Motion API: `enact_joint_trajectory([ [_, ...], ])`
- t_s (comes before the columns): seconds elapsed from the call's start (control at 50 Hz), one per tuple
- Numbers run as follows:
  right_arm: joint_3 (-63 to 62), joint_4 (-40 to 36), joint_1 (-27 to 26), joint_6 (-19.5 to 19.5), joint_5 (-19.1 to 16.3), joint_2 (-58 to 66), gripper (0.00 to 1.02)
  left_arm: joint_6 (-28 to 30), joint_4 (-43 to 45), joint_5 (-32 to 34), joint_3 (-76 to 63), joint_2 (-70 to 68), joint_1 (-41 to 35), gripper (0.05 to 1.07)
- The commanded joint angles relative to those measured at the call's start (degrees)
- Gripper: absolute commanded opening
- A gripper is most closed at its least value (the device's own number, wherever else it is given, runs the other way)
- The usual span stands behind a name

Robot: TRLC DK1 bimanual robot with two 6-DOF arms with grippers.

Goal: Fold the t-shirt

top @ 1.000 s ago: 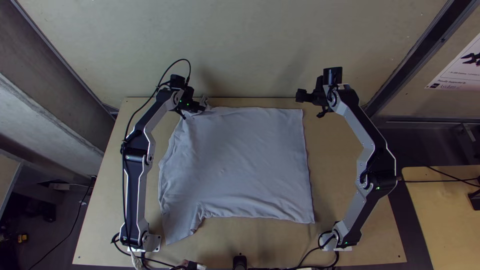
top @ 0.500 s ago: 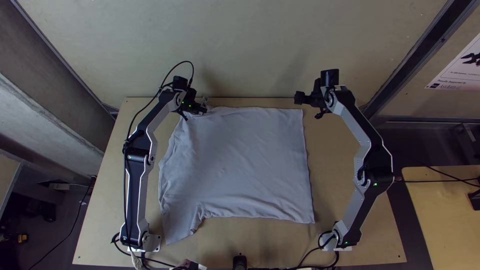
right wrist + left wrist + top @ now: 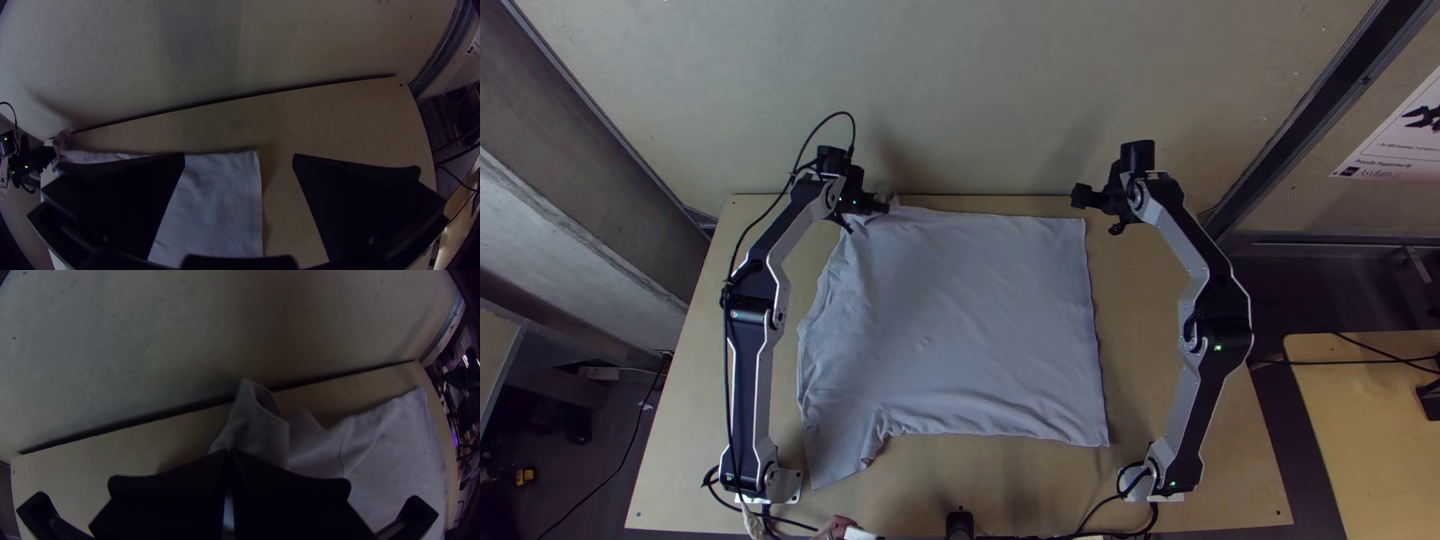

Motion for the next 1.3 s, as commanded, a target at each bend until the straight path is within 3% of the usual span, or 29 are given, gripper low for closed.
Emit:
enact_joint_trajectory([
  [0.0, 3.4, -1.1, 0.0, 1.9, -0.3, 3.3, 0.99, -1.3, 1.4, -0.3, 1.8, -4.3, 1.1, 0.08],
  [0.26, 11.0, -4.6, 0.1, 2.8, -0.2, 10.5, 0.98, -1.9, 2.8, -0.3, 1.8, -5.9, 2.0, 0.08],
  [0.36, 13.6, -5.4, 0.2, 3.5, -0.3, 13.3, 0.91, -1.9, 3.1, -0.3, 1.8, -6.4, 2.0, 0.08],
  [0.54, 20.6, -10.4, 0.9, 4.7, -0.2, 19.8, 0.9, -1.9, 3.1, -0.3, 1.7, -6.6, 1.6, 0.08],
  [0.7, 21.6, -11.5, 2.0, 5.0, -0.2, 22.2, 0.65, -1.9, 3.0, -0.3, 1.6, -6.3, 1.6, 0.08],
  [0.84, 21.9, -11.5, 2.9, 4.8, -0.1, 23.1, 0.16, -1.9, 2.8, -0.3, 1.3, -6.4, 1.8, 0.08],
  [0.96, 22.2, -11.5, 3.1, 5.1, -0.1, 23.6, 0.16, -1.9, 2.7, -0.3, 1.3, -6.4, 1.9, 0.08],
  [1.02, 22.3, -11.6, 3.1, 4.6, 0.0, 23.4, 0.02, -1.9, 2.8, -0.3, 1.3, -6.5, 2.0, 0.08],
  [1.28, 23.6, -10.3, 2.2, 3.9, 4.0, 21.2, 0.03, -3.2, 3.9, -0.3, 1.3, -7.3, 1.8, 0.08],
])
